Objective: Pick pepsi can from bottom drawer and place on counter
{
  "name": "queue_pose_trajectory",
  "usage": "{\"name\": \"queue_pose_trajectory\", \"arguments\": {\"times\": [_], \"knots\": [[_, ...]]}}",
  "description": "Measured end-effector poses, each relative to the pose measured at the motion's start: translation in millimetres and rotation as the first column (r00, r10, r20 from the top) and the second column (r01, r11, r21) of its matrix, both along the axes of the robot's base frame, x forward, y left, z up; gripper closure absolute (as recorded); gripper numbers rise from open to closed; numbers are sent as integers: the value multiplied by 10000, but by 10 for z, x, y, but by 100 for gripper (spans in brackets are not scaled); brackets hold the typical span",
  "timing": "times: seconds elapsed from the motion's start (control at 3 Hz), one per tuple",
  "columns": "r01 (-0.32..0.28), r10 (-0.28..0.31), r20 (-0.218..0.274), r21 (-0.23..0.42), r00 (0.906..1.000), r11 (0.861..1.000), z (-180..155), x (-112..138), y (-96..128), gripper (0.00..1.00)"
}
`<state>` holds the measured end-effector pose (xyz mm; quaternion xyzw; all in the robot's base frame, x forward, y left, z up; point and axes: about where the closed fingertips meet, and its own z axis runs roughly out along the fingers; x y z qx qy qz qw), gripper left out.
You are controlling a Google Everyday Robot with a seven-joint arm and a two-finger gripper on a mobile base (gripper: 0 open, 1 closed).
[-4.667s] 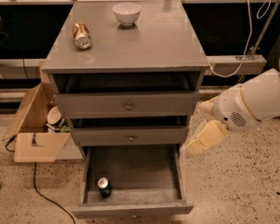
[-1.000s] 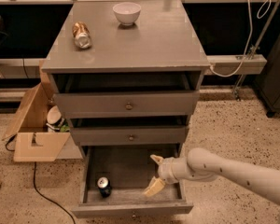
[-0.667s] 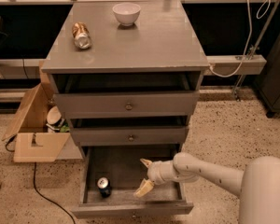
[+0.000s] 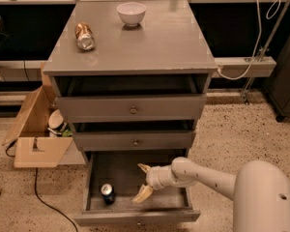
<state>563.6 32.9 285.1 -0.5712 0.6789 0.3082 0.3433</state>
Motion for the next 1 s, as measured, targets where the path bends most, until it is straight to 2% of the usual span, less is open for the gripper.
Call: {"name": "queue_pose_trajectory", "arguments": {"times": [0.67,1.0], "knots": [[-808,760,845,548,9935,9952,-377,227,563,0],[-1002,926,993,750,9907,9921,-492,237,841,0]]}}
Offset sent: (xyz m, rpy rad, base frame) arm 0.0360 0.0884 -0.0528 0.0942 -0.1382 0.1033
